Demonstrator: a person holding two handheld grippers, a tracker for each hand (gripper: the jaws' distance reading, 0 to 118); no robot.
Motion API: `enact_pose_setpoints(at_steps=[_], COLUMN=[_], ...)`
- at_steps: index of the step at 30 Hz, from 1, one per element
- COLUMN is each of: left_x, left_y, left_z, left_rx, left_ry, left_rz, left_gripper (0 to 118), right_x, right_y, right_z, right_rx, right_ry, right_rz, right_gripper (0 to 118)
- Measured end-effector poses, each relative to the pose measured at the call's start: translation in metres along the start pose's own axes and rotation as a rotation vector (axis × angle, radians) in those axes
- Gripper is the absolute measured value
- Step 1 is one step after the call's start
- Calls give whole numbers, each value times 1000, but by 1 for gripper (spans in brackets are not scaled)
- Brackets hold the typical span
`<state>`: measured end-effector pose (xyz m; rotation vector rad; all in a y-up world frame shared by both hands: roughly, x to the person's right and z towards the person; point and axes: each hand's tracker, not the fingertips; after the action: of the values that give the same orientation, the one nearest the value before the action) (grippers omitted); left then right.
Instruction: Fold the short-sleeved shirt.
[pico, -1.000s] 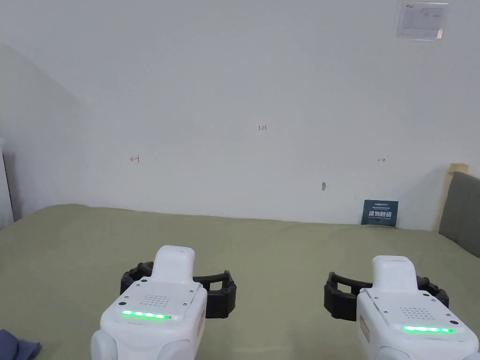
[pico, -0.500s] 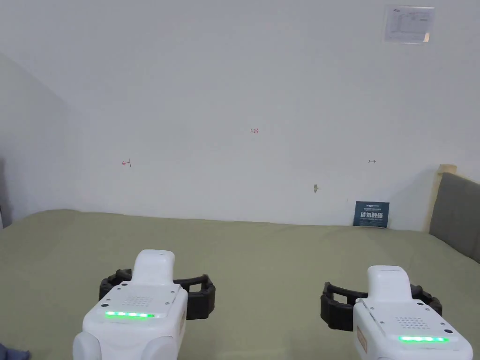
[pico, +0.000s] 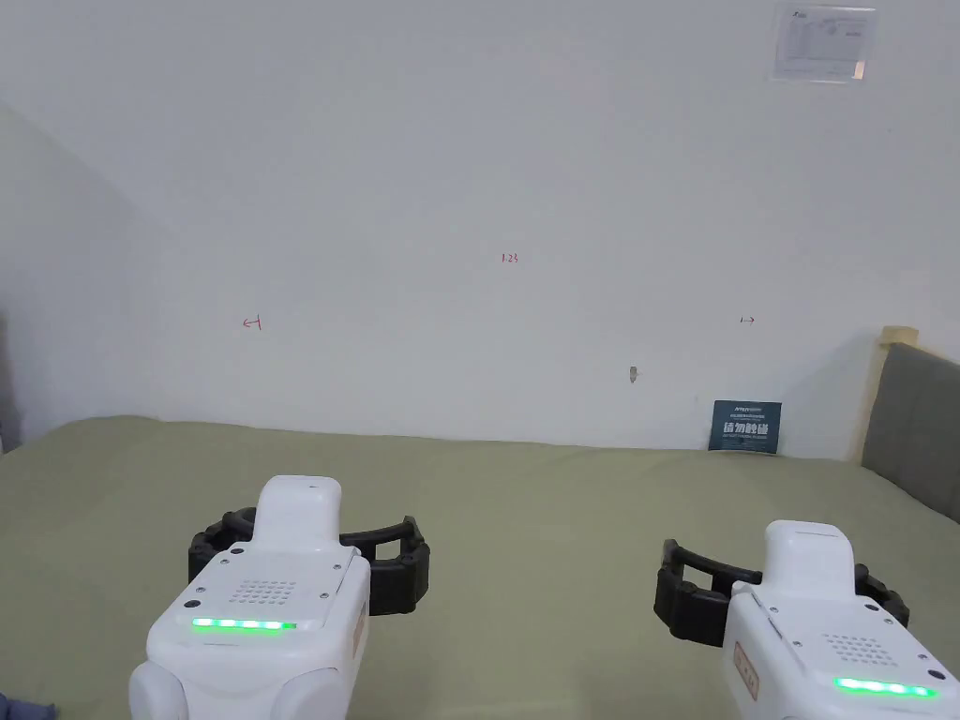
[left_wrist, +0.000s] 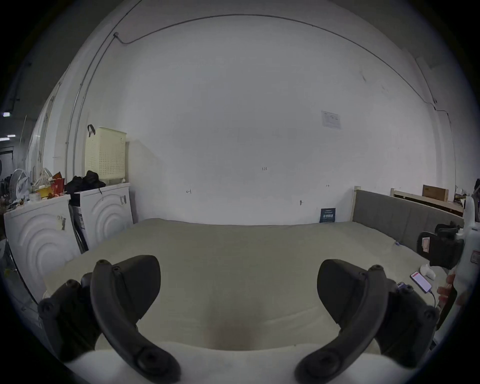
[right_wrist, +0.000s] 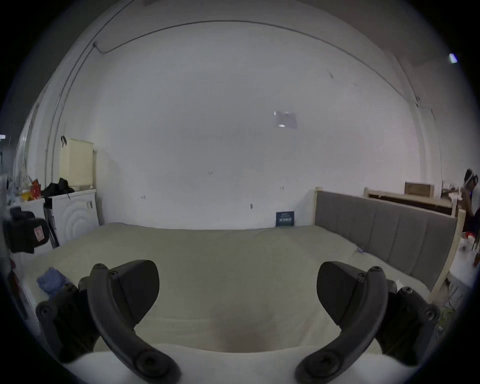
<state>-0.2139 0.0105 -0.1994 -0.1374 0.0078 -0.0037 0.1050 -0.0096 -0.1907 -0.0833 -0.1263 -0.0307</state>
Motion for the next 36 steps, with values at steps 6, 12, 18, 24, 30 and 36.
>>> enact_pose_setpoints(at_steps=[6, 12, 18, 24, 30, 36], left_x=[-13, -28, -31, -26, -25, -23], left_y=[-6, -7, -10, -9, -5, -6], left_z=[-3, -7, -8, -8, -8, -8], left_rx=[-41, -64, -71, -58, -55, -52], left_ry=[-8, 14, 5, 1, -4, 3], left_rz=[63, 151, 151, 123, 112, 78], left_gripper=[118, 118, 118, 118, 118, 118], right_x=[0, -4, -7, -3, -5, -9], right_y=[1, -4, -4, 1, 0, 3], right_z=[-4, -2, -1, -4, -3, -7], right_rx=[-49, -43, -42, -32, 20, -18], right_ry=[5, 44, -1, 4, -82, 8], right_rz=[6, 21, 84, 30, 75, 78], right_gripper=[118, 118, 118, 118, 118, 118])
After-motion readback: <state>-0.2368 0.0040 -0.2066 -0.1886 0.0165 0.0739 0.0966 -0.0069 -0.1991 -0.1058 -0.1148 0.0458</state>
